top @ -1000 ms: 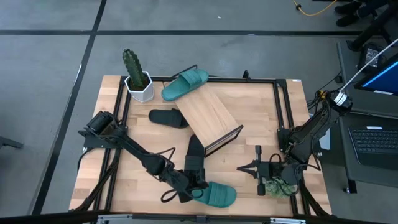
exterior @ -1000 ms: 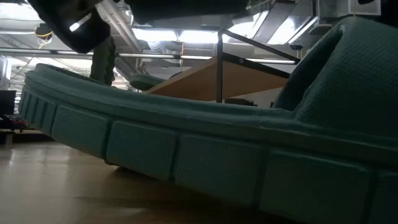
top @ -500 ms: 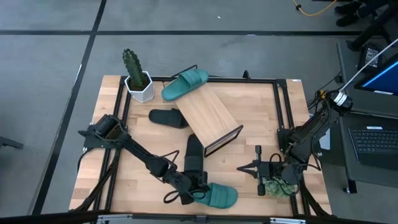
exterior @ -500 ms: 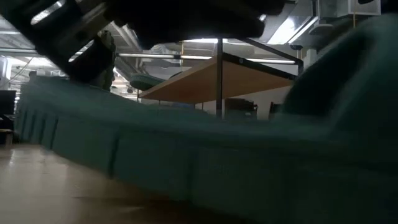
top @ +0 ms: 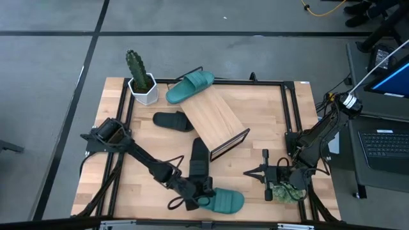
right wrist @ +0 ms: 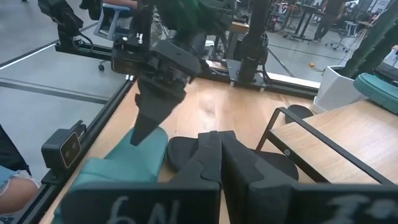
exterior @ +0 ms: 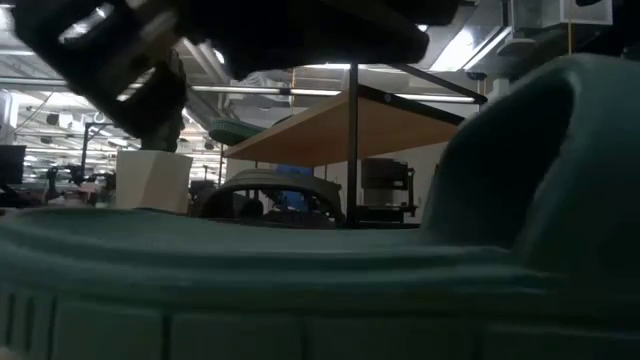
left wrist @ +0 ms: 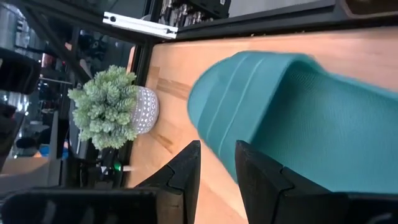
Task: Pick and place slides into the shelf
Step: Put the green slipper onto the shelf
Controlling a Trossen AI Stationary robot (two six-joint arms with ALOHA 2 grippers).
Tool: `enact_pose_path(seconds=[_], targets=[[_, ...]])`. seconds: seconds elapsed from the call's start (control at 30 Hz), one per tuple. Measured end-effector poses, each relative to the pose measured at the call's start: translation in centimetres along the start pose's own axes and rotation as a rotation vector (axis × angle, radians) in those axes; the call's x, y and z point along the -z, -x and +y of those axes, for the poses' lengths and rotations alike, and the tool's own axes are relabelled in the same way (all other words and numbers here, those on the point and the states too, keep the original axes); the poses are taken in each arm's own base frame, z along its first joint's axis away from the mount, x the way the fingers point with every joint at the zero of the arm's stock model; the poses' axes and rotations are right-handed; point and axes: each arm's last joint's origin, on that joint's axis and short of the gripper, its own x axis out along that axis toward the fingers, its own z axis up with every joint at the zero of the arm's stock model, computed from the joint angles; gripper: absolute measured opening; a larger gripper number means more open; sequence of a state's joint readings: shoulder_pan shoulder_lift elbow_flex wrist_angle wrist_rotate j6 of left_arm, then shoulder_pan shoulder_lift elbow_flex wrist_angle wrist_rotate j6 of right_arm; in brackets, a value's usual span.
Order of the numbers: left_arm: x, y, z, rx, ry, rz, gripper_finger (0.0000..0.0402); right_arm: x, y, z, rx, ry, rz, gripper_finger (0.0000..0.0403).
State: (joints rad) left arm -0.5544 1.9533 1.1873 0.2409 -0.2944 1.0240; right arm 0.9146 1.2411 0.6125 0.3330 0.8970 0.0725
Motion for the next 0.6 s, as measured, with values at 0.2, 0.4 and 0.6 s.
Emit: enact_pose_path(seconds=[0.2, 0.4, 0.6], targets=[[-0.75, 0.27, -0.34, -0.016, 0.04, 0.002, 0.0092, 0.0, 0.0, 0.0, 0.0, 0.001, 0.0, 0.0003], [-0.84, 0.3, -0.4, -0.014, 0.04, -0.002, 0.0092, 0.0, 0.0, 0.0, 0.0, 0.002, 0.0, 0.0003], [-0.63, 0.23, -0.28, -0.017, 0.041, 0.005, 0.0092, 0.0, 0.0, 0.0, 0.0, 0.003, 0.001, 0.0003]])
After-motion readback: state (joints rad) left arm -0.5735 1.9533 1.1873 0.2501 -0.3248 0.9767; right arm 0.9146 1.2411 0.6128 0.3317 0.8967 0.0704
